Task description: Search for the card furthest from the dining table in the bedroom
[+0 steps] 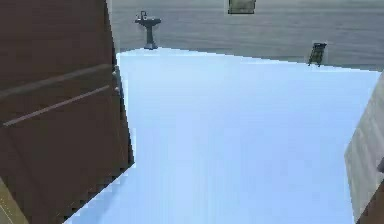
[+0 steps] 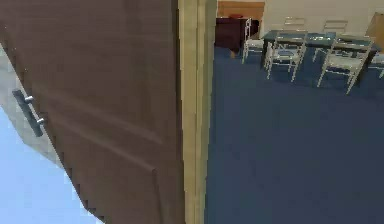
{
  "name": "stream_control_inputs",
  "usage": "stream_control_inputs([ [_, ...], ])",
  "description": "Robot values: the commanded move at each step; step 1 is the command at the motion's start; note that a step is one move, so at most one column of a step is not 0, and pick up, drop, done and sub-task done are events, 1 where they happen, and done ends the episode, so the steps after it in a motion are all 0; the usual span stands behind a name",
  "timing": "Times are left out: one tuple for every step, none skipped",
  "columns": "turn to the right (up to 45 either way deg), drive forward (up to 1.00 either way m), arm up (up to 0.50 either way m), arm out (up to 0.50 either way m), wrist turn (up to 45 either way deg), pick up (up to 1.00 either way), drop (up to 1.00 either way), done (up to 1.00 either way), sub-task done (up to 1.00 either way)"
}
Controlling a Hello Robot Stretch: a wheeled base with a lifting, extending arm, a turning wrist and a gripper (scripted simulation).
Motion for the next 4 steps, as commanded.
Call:
stream_control_inputs([
  [-45.0,0.00,0.00,0.00,0.0,0.00,0.00,0.00,0.00],
  [-45.0,0.00,0.00,0.00,0.0,0.00,0.00,0.00,0.00],
  [-45.0,0.00,0.00,0.00,0.0,0.00,0.00,0.00,0.00],
  [-36.0,0.00,0.00,0.00,0.0,0.00,0.00,0.00,0.00],
])
